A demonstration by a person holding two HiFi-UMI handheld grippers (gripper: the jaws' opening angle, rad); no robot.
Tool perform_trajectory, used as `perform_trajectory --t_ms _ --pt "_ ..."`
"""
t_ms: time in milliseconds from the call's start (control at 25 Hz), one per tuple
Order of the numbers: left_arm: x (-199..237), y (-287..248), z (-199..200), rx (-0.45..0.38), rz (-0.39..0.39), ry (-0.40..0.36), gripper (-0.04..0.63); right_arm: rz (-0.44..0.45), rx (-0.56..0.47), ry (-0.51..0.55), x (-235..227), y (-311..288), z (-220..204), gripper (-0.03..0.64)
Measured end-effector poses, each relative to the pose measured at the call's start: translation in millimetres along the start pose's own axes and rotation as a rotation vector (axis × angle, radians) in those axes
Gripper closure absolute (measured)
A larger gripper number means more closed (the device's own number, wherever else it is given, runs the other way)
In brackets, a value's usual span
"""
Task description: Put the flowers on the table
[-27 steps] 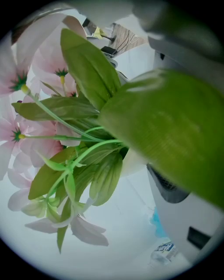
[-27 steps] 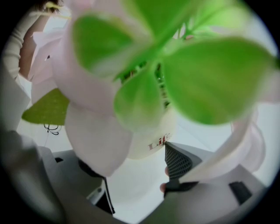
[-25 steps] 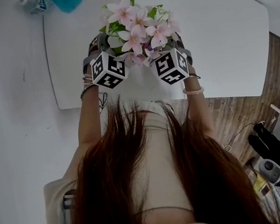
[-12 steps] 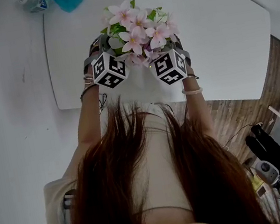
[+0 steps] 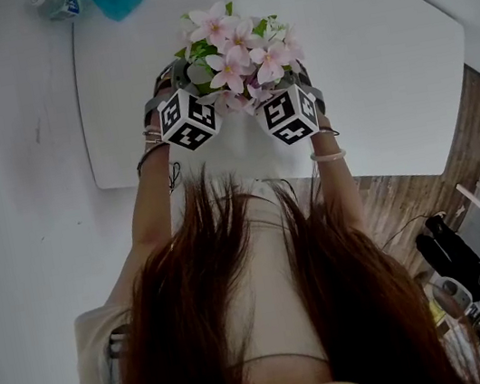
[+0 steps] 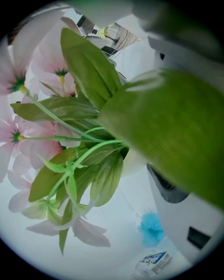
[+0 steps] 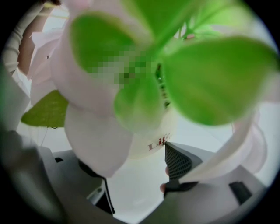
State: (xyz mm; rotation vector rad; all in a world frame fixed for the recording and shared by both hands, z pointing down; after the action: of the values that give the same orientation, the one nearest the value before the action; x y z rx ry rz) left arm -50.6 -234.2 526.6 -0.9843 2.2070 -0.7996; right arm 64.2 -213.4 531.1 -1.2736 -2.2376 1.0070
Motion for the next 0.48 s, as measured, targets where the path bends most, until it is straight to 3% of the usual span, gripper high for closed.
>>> perform_trajectory --t_ms 480 --pt "-3.3 -9.4 -5.6 0.024 -0.011 0.010 0.219 0.027 0.014 -0.012 -2.7 -8.3 -7.7 0.242"
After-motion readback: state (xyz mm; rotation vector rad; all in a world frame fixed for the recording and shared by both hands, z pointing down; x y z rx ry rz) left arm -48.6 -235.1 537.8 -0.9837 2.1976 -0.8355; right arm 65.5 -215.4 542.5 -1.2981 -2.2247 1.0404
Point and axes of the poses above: the fingertips, and each gripper's own axes: y backward along the fingers, x to its left, z out of its top, the point moved 7 cm from there along y, backward along the fingers, and after that the axes turned 12 degrees about z, right-handed, at the moved point
